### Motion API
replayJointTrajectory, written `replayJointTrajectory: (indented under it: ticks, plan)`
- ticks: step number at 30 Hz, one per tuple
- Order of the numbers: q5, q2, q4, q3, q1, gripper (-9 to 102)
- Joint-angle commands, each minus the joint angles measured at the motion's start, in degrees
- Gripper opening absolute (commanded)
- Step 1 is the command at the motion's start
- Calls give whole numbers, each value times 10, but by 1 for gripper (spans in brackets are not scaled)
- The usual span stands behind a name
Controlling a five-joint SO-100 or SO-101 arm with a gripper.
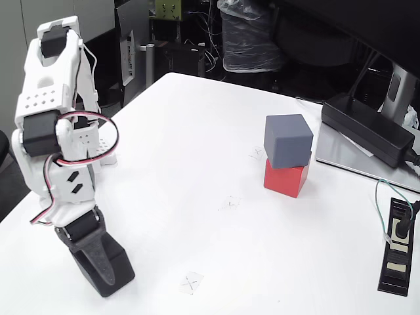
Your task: Stack the three blocks in an ordered color.
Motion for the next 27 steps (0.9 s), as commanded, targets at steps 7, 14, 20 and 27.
replayJointTrajectory:
  ticks: [7, 14, 20, 27]
  plan:
    - [-5, 10, 4, -15, -51, 9]
    - [-6, 10, 57, -112, -90, 9]
    - [-7, 10, 188, -272, -134, 9]
    - [-4, 10, 204, -425, -188, 9]
